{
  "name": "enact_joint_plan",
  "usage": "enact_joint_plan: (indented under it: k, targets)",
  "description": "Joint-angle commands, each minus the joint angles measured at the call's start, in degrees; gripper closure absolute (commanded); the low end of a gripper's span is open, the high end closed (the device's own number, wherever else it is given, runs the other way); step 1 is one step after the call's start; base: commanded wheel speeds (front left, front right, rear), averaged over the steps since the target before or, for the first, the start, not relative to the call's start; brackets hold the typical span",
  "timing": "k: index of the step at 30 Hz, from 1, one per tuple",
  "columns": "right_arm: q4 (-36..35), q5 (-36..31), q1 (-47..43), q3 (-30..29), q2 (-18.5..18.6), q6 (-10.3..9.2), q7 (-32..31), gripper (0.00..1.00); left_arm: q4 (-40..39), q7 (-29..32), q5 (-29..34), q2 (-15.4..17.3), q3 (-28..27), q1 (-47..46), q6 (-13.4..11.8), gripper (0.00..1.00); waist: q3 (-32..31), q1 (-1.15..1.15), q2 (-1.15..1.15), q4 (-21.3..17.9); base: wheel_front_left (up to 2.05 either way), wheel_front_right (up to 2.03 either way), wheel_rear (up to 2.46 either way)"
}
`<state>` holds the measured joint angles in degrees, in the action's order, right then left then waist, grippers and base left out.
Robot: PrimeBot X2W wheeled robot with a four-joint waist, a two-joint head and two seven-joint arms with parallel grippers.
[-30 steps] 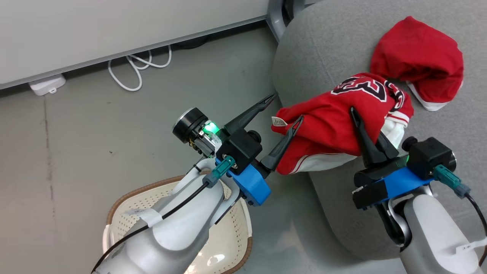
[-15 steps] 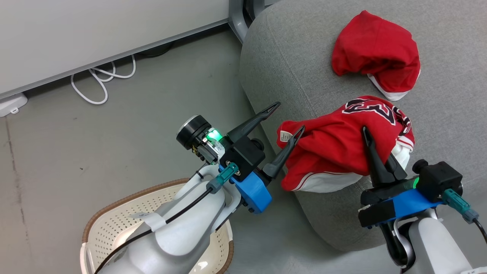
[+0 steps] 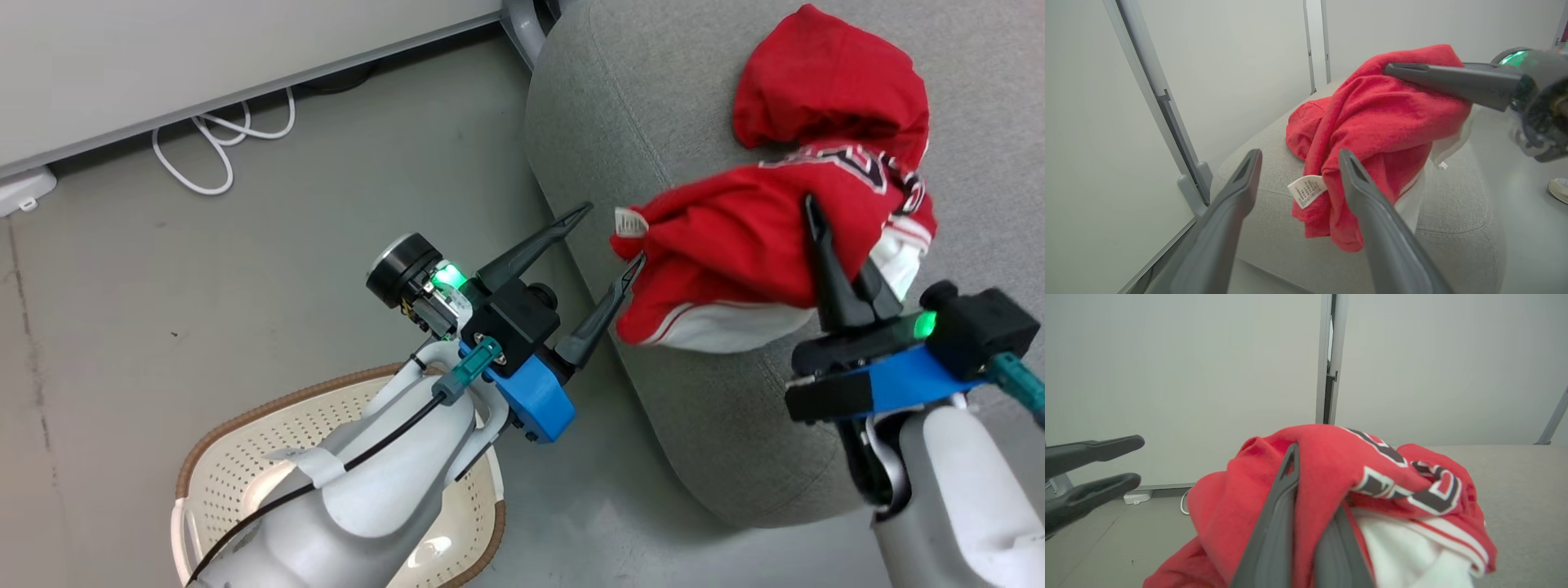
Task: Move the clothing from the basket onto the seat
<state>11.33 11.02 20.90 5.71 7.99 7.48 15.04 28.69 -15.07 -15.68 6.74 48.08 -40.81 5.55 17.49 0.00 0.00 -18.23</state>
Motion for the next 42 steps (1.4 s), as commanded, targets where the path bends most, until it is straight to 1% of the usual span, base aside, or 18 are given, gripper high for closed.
enact_joint_plan:
  k: [1, 6, 11, 17, 21, 23, 27, 30, 32, 34, 37, 40, 42]
  targets:
    - [-0.7, -0.4, 1.8, -0.3, 0.3, 0.03, 0.2, 1.00, -0.3, -0.1, 0.2, 0.4, -0.4, -1.0, -0.4, 0.00, 1.1, 0.00, 0.00, 0.3, 0.00, 0.00, 0.00]
    - [-2.4, -0.1, 9.3, -3.3, 0.1, 0.03, 0.2, 1.00, -1.1, 0.1, 0.5, 1.0, -0.9, -3.0, -1.1, 0.00, 5.5, 0.00, 0.00, 1.6, 0.00, 0.00, 0.00]
    - [-5.0, -1.1, 17.8, -7.9, 1.5, 0.03, 0.2, 1.00, -2.4, 0.3, 1.2, 2.1, -1.8, -5.5, -1.8, 0.00, 10.8, 0.00, 0.00, 2.5, 0.00, 0.00, 0.00]
    - [-7.1, -1.2, 26.7, -16.4, 6.6, 0.03, 0.2, 1.00, -4.2, 0.7, 1.8, 3.8, -2.5, -8.0, -2.5, 0.00, 17.6, 0.00, 0.00, 3.1, 0.00, 0.00, 0.00]
    - [-7.3, -0.8, 30.2, -22.3, 10.9, 0.03, 0.2, 1.00, -5.1, 0.8, 2.6, 4.5, -2.3, -9.4, -2.9, 0.00, 21.1, 0.00, 0.00, 3.5, 0.00, 0.00, 0.00]
    - [-6.3, -0.7, 31.1, -25.0, 13.3, 0.03, 0.2, 1.00, -5.4, 0.7, 2.6, 4.6, -2.2, -9.9, -2.9, 0.00, 22.3, 0.00, 0.00, 3.8, 0.00, 0.00, 0.00]
    - [-1.3, 0.3, 32.3, -29.3, 17.2, 0.03, 0.2, 1.00, -5.8, 0.4, 3.0, 4.1, -2.0, -10.6, -3.0, 0.00, 23.8, 0.00, 0.00, 4.9, 0.00, 0.00, 0.00]
    - [4.4, 1.3, 32.7, -31.2, 18.7, 0.03, 0.2, 1.00, -5.9, 0.4, 3.0, 4.1, -1.9, -11.0, -3.1, 0.00, 24.6, 0.00, 0.00, 5.4, 0.00, 0.00, 0.00]
    - [8.9, 1.5, 32.5, -30.5, 19.1, 0.03, 0.2, 1.00, -6.1, 0.3, 3.1, 4.3, -1.9, -11.5, -3.0, 0.00, 25.1, 0.00, 0.00, 5.6, 0.00, 0.00, 0.00]
    - [12.5, 1.7, 32.6, -29.4, 18.9, 0.03, 0.2, 1.00, -6.2, 0.2, 3.2, 4.5, -1.9, -11.5, -3.2, 0.00, 25.4, 0.00, 0.00, 5.7, 0.00, 0.00, 0.00]
    - [17.0, 2.3, 32.9, -29.7, 17.4, 0.03, 0.2, 1.00, -6.1, 0.3, 3.2, 4.7, -1.7, -11.5, -3.4, 0.00, 26.0, 0.00, 0.00, 5.7, 0.00, 0.00, 0.00]
    - [22.0, 2.0, 32.4, -29.6, 16.8, 0.03, 0.2, 1.00, -6.1, 0.2, 3.3, 4.6, -1.4, -11.9, -3.3, 0.00, 26.4, 0.00, 0.00, 5.9, 0.00, 0.00, 0.00]
    - [23.8, 2.0, 32.6, -29.7, 16.7, 0.03, 0.2, 1.00, -6.0, 0.2, 3.3, 4.6, -1.3, -12.1, -3.2, 0.00, 26.6, 0.00, 0.00, 6.1, 0.00, 0.00, 0.00]
